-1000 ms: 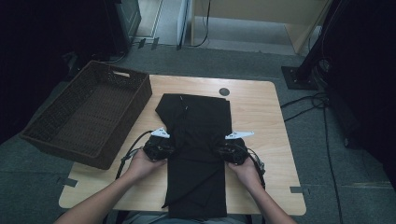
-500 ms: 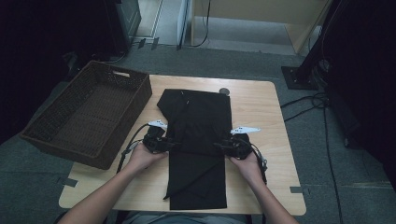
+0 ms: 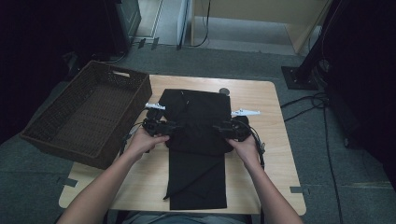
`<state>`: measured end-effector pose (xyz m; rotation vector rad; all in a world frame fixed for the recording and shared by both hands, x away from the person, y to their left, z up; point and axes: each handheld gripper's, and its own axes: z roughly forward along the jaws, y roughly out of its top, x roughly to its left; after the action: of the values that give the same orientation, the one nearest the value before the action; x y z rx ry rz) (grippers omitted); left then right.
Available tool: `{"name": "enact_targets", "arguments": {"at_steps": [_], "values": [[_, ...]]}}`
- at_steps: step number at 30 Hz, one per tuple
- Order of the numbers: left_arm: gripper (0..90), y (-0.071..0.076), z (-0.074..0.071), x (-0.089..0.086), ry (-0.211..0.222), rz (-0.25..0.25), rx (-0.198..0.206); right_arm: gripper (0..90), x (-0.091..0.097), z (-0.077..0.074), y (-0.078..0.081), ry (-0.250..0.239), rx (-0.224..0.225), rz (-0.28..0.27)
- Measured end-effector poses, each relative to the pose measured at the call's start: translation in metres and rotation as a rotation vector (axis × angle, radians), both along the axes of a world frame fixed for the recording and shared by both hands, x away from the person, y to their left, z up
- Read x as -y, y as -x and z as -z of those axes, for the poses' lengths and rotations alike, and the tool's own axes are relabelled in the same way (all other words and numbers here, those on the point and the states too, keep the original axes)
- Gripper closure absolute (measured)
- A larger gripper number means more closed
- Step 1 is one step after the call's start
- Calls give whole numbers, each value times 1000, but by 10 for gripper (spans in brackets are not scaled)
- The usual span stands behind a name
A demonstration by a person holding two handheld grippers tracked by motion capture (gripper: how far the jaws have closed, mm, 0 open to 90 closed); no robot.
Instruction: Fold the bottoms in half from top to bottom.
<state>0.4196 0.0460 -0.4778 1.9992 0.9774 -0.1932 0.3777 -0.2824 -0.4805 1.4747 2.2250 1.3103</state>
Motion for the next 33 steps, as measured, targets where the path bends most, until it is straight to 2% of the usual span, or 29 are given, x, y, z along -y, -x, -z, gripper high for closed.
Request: {"name": "enact_targets", "arguments": {"at_steps": [3,5,6,7,8,11,13,15,18,22,24,25,26,27,28,29,30,31,33], "values": [[400,-8,5,1,-12,-6,8,396,-1,11,-12,-6,-47,13],[353,-12,11,1,-57,-13,-4,379,-2,17,-15,0,-59,16],[344,-12,11,1,-57,-13,-4,367,-3,20,-17,4,-69,11],[330,-16,19,2,-83,-10,-36,363,-4,24,-18,19,-93,13],[325,-16,22,4,-78,0,-51,364,-5,27,-18,25,-94,12],[318,-14,26,11,-84,21,-40,396,-6,31,-19,17,-91,20],[316,-15,27,15,-71,15,-42,452,-9,31,-19,3,-89,3],[332,-15,28,19,-69,24,-49,471,-15,31,-18,-3,-109,-18],[454,-17,30,24,-91,31,-10,516,-20,31,-19,22,-94,-18],[706,-31,32,26,-103,9,-2,687,-20,32,-26,45,-82,26],[750,-35,27,28,-114,7,42,734,-19,32,-31,36,-93,29],[758,-37,22,29,-111,-5,78,754,-19,31,-35,35,-101,29],[760,-38,18,29,-98,-15,93,772,-19,27,-38,27,-104,37],[760,-38,12,29,-76,-26,111,776,-19,24,-40,20,-94,40],[758,-37,6,27,-46,-30,130,779,-18,18,-40,11,-62,44],[746,-37,2,25,-32,-28,135,778,-17,9,-38,-3,-9,47],[733,-36,-3,22,-25,-18,136,777,-16,5,-37,-7,25,46],[723,-36,-3,22,-25,-18,136,777,-16,5,-37,-7,25,46],[699,-26,-14,13,-2,25,133,766,-17,-13,-26,2,79,4]]}}
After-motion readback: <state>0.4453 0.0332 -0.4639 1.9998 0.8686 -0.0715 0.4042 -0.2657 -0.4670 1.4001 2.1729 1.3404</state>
